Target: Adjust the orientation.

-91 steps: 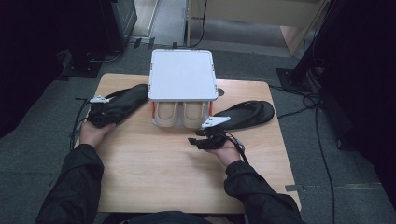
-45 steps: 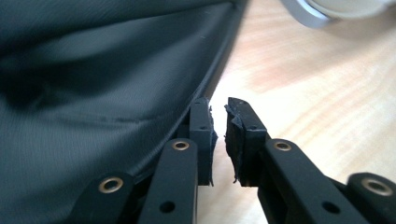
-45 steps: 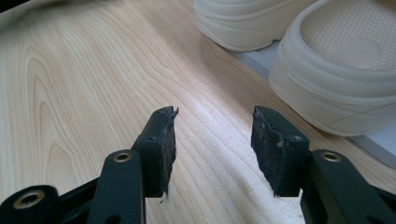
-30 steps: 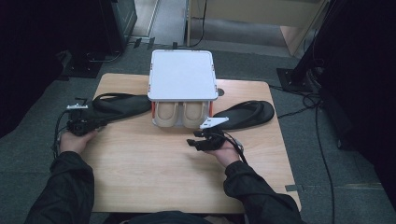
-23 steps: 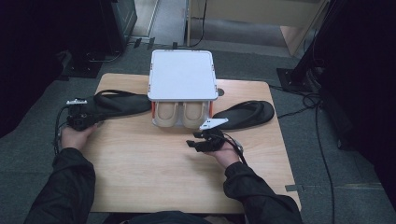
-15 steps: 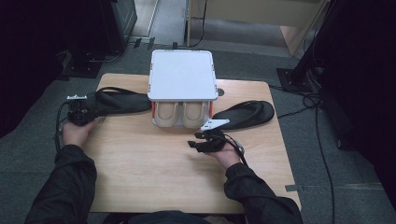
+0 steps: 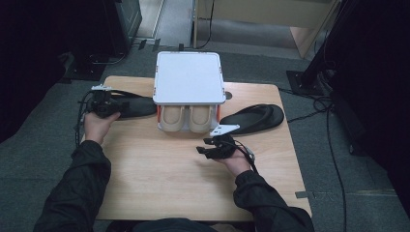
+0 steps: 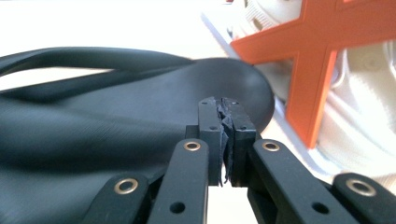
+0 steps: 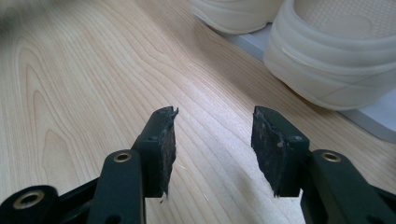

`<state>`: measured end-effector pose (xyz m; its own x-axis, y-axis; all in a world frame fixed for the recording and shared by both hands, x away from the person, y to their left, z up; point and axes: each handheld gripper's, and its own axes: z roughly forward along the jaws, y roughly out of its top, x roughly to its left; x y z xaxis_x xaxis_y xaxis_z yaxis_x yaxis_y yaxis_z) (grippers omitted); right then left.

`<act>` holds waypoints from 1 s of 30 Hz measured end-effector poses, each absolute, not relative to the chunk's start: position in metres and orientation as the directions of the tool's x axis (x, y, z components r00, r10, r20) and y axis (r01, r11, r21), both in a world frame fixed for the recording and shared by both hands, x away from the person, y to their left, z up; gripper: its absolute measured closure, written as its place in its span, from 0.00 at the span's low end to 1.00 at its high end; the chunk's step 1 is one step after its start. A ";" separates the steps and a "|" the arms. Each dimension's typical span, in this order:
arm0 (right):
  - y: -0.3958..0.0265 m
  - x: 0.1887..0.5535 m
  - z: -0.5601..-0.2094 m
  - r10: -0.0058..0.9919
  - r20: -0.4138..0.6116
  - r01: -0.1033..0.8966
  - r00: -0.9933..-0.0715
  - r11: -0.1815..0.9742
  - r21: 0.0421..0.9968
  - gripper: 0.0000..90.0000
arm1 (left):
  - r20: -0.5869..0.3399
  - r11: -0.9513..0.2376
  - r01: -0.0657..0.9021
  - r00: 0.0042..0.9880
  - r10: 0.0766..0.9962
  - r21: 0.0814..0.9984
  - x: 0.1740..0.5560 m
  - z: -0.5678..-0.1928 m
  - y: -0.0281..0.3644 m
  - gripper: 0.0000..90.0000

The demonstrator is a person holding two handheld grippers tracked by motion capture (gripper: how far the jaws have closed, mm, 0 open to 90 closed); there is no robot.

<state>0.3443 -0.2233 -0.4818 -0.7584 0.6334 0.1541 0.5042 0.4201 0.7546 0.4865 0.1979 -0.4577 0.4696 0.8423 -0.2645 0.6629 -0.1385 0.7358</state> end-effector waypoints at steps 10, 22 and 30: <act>-0.230 0.340 -0.483 0.655 0.157 0.516 -0.739 0.401 0.757 0.56 | -0.272 -0.115 0.676 0.438 0.857 0.728 0.503 -0.479 0.181 0.98; -0.232 0.340 -0.481 0.655 0.154 0.512 -0.739 0.400 0.760 0.55 | -0.243 -0.198 0.707 0.470 0.849 0.678 0.503 -0.484 0.178 0.98; -0.229 0.342 -0.480 0.646 0.155 0.506 -0.748 0.403 0.763 0.55 | -0.272 -0.188 0.718 0.473 0.838 0.670 0.480 -0.484 0.192 0.97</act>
<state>0.3425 -0.2292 -0.4795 -0.7479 0.6456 0.1546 0.5058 0.4032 0.7626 0.4803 0.1917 -0.4838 0.4729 0.8381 -0.2719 0.7179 -0.1876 0.6704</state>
